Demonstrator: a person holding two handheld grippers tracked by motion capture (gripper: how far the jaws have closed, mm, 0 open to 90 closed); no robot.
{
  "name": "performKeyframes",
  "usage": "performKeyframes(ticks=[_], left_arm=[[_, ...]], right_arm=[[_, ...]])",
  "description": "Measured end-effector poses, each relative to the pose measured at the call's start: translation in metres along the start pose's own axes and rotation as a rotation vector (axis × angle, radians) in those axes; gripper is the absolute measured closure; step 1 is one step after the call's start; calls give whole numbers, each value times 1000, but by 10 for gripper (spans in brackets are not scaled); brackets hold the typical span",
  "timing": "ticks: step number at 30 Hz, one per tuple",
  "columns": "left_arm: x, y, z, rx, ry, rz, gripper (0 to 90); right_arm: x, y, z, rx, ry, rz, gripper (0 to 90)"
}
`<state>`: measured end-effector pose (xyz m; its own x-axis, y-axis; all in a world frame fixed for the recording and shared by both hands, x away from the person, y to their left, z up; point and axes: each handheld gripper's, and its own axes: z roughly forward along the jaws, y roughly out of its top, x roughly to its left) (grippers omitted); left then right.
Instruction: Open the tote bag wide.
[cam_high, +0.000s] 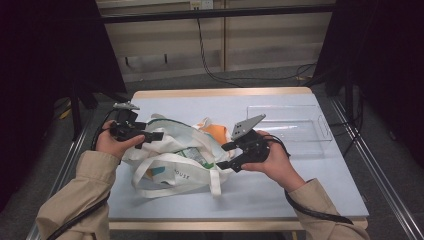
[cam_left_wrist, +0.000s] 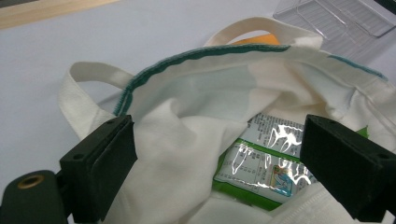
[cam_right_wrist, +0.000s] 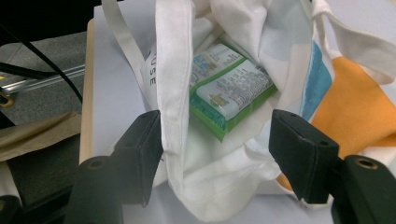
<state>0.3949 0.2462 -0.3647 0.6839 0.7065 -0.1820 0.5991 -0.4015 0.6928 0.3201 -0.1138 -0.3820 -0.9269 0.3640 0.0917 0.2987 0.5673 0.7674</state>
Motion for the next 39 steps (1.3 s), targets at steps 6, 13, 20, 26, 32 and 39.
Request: performKeyframes(ticks=[6, 13, 20, 26, 32, 39], left_arm=[[-8, -6, 4, -9, -18, -1, 108], [-14, -13, 11, 0, -44, 12, 114], [-18, -15, 10, -20, -53, 4, 115], [-23, -16, 8, -15, -66, 16, 118], [-28, -20, 9, -21, -79, 14, 120], [-31, -24, 12, -10, -94, 14, 120]], right_arm=[[-3, 8, 3, 5, -11, -6, 339], [-12, 13, 7, -2, -29, 6, 332], [-23, 17, 14, -4, -34, 13, 330], [-28, 21, 20, -9, -37, 17, 327], [-30, 25, 24, -14, -52, 22, 326], [-32, 29, 27, -18, -72, 37, 324]])
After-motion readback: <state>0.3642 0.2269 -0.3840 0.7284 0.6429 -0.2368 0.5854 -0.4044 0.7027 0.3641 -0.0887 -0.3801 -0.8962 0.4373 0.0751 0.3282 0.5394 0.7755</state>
